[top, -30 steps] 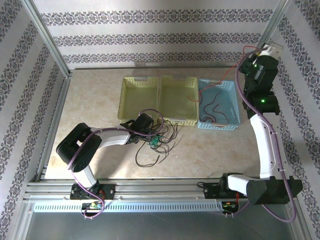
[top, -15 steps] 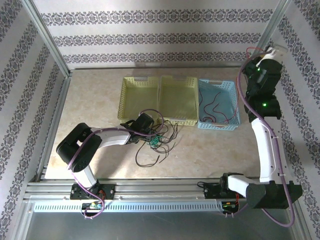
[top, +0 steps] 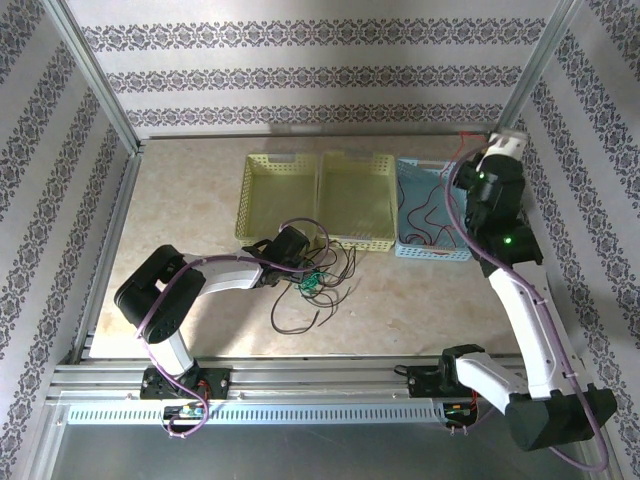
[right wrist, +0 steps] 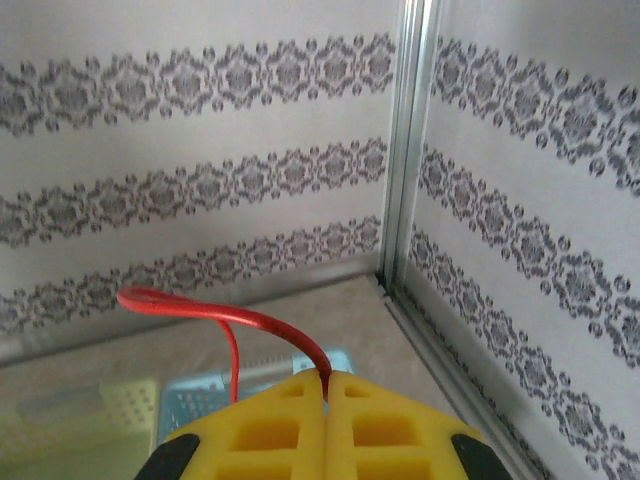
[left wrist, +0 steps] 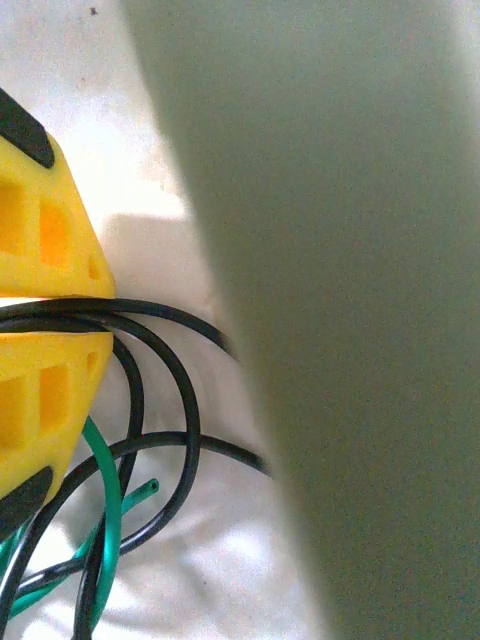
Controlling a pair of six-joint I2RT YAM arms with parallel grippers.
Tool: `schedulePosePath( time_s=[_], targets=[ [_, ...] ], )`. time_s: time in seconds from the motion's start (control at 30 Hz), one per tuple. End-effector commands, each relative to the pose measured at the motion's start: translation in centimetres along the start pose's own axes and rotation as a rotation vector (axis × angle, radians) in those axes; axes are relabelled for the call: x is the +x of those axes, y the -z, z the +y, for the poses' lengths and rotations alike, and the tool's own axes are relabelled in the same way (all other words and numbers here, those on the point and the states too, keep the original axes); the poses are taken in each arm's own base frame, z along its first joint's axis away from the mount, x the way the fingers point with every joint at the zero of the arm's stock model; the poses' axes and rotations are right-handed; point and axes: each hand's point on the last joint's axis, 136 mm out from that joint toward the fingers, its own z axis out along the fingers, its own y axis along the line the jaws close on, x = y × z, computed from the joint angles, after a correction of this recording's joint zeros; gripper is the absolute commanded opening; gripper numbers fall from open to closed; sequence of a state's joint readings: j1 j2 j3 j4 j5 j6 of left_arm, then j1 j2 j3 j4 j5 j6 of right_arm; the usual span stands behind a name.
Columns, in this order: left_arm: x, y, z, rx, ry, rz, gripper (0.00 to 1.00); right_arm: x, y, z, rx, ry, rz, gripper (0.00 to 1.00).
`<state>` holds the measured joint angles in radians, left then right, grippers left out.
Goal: Untangle the cables
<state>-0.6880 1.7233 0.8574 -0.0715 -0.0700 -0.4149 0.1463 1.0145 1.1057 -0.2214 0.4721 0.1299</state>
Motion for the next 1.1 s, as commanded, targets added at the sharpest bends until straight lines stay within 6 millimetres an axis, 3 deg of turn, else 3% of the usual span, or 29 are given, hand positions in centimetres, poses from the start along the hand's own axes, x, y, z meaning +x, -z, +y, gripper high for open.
schedulePosePath(
  time_s=[0.0,0.23,0.5,0.9,0.97,1.03,1.07],
  targets=[
    [3.4,-1.3,-0.8,0.009,-0.067,0.120,0.14,3.1,0.2,-1.0,0.077,0.009,0.059,0.00],
    [3.4,-1.2,-1.0,0.007,-0.081,0.123,0.14,8.9,-0.3,-2.1,0.140,-0.037,0.151,0.02],
    [3.3,-0.9,-1.1,0.012,-0.086,0.121,0.14,15.2,-3.4,-0.9,0.118,-0.051,0.303,0.05],
    [3.1,-0.7,-1.2,0.009,-0.089,0.118,0.14,21.3,-8.7,0.6,0.094,-0.071,0.471,0.04],
    [3.1,-0.6,-1.2,0.009,-0.089,0.117,0.14,22.1,-9.0,0.9,0.093,-0.084,0.493,0.10],
    [3.0,-0.5,-1.2,0.011,-0.090,0.112,0.14,22.1,-8.9,1.0,0.090,-0.102,0.496,0.33],
    [2.9,-0.4,-1.2,0.010,-0.090,0.111,0.14,21.8,-8.8,1.0,0.091,-0.107,0.489,0.37]
  ],
)
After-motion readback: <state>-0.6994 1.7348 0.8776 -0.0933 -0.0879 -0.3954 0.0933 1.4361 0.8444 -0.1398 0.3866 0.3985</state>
